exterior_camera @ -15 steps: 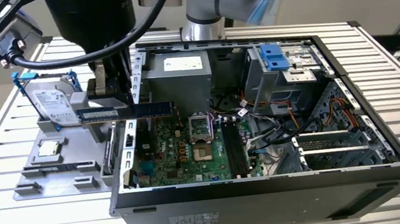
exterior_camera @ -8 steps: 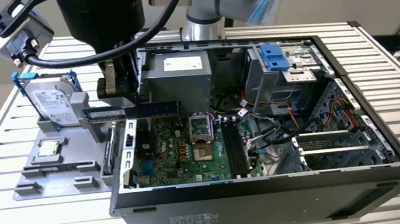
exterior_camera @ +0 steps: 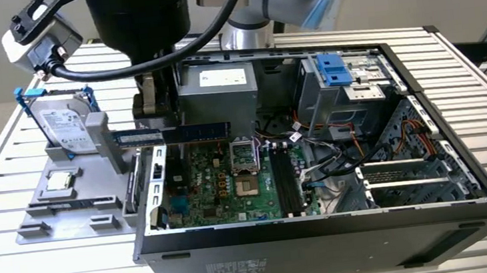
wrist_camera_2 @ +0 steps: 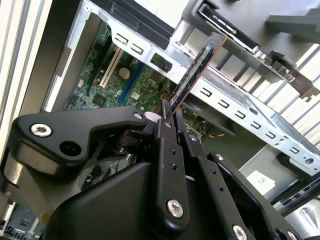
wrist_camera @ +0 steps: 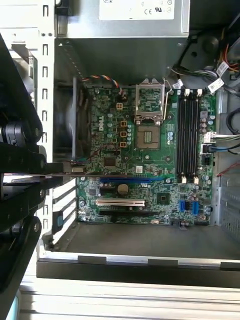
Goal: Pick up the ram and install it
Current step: 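Pick up the ram and move it above insertion slot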
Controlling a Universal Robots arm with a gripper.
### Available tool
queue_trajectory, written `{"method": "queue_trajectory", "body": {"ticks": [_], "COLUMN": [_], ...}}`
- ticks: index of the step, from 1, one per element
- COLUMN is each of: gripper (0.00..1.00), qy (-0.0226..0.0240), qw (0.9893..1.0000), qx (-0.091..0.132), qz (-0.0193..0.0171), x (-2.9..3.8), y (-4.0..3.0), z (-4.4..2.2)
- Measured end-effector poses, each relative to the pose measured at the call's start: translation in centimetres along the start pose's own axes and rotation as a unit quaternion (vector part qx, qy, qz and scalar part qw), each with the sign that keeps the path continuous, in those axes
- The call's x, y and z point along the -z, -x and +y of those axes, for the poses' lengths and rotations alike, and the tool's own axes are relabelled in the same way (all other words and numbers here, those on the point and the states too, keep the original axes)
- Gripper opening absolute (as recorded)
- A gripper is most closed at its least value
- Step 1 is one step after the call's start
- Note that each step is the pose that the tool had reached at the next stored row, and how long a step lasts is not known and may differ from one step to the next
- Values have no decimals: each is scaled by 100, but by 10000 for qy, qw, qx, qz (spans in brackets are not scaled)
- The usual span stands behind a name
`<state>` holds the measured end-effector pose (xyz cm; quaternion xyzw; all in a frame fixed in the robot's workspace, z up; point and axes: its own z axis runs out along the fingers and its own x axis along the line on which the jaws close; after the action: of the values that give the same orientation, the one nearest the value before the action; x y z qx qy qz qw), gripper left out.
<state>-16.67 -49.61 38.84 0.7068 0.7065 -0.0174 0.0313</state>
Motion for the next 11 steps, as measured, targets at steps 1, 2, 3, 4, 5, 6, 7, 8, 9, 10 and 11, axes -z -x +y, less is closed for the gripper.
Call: {"method": "queue_trajectory", "body": {"ticks": [1,2,3,4,5,6,7,8,9,10,11], "gripper": [0,0,0,0,0,0,0,0,0,0,0], "qy": [0,0,0,0,0,0,0,0,0,0,0], "qw": [10000,10000,10000,10000,10000,10000,10000,10000,10000,10000,10000], "qx": [0,0,0,0,0,0,0,0,0,0,0], "qz": [0,0,0,0,0,0,0,0,0,0,0], "x": [0,-1,-1,-2,-3,-3,-5,-6,-8,-9,-12], "y": [0,0,0,0,0,0,0,-1,-1,-1,-1], "z": [13,29,46,64,81,98,114,131,147,163,181]}}
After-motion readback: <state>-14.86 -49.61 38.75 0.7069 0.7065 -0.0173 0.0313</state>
